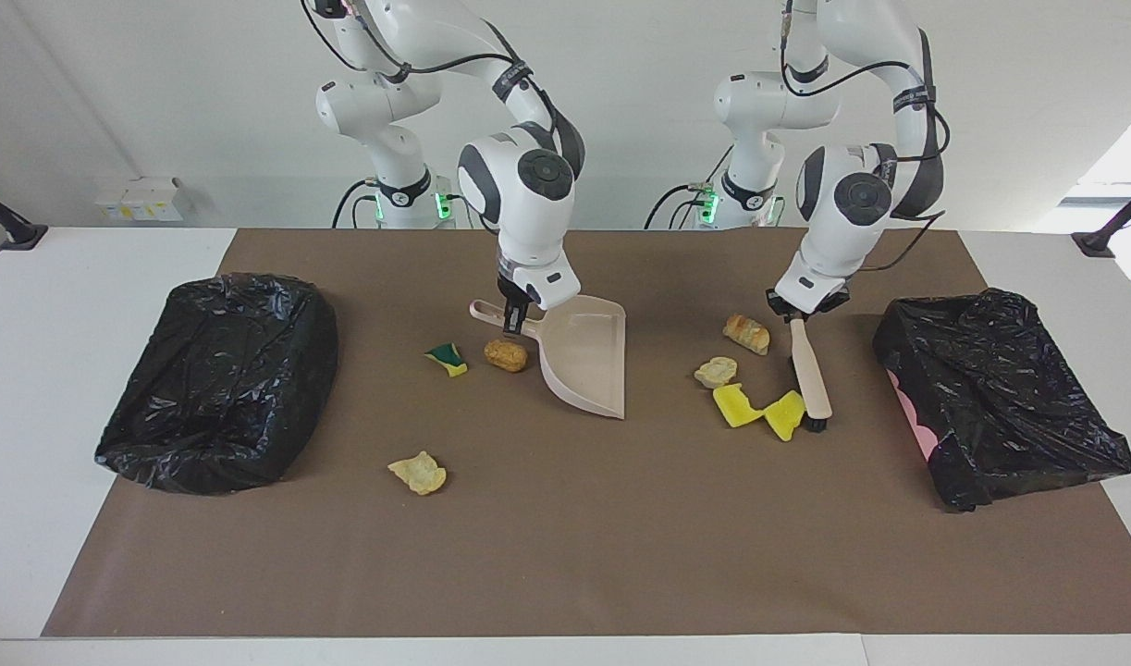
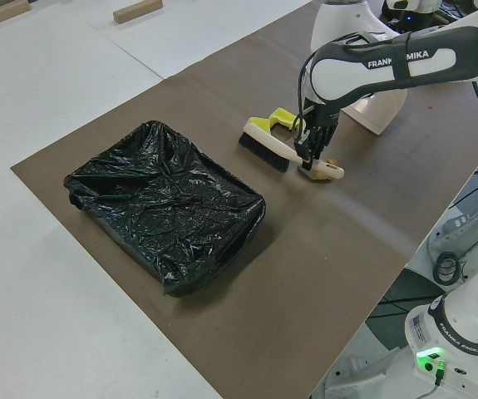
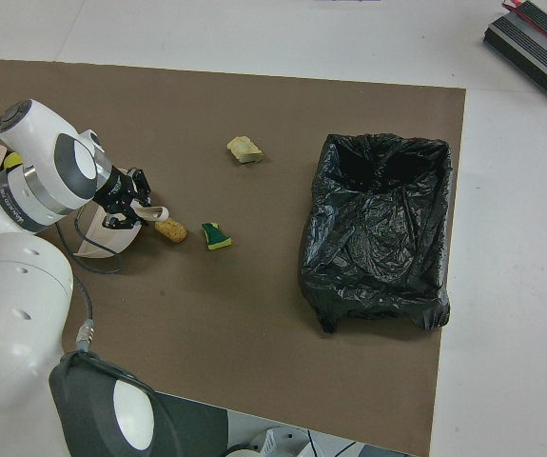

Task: Sweep and dump trash in bin
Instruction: 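Sweep sponge pieces into the dustpan held by the right gripper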

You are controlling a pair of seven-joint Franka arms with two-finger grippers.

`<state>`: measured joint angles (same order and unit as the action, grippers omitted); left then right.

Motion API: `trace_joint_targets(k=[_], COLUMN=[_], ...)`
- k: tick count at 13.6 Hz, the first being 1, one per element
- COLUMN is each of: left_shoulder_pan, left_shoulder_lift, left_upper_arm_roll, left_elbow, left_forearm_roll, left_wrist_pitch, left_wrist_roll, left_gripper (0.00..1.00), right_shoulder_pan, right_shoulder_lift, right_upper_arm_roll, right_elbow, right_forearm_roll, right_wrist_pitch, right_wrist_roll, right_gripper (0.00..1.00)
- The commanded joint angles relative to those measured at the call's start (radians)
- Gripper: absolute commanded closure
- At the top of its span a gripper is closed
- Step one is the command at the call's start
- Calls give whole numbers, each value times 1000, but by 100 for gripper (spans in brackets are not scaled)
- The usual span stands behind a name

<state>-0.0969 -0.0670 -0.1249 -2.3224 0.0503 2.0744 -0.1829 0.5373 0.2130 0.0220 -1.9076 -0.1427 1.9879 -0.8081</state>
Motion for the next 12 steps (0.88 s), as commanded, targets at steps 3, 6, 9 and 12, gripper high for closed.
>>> trace_joint_targets(k=[3, 6, 9, 12], left_shoulder_pan=[-9, -9, -10, -9], left_shoulder_lift=[-8, 24, 16, 15], left_upper_arm_roll=[-149, -254, -363, -453], left_elbow=[-18, -15, -11, 17], left_forearm_roll=[-122, -156, -233, -322], left_wrist_pitch=[44, 104, 101, 82], left_wrist_roll=[-75, -125, -130, -136], left_gripper=[100, 100, 100, 100], right_shoulder_pan=[13, 15, 17, 15], right_shoulder_lift=[22, 34, 43, 43], right_upper_arm_roll=[3, 4, 4, 4], right_elbow=[-19, -19, -19, -19], right_forearm_roll=[-23, -23, -23, -23], right_wrist_pitch=[75, 97, 103, 103], right_wrist_roll=[-3, 18, 40, 41], right_gripper=[100, 100, 100, 100])
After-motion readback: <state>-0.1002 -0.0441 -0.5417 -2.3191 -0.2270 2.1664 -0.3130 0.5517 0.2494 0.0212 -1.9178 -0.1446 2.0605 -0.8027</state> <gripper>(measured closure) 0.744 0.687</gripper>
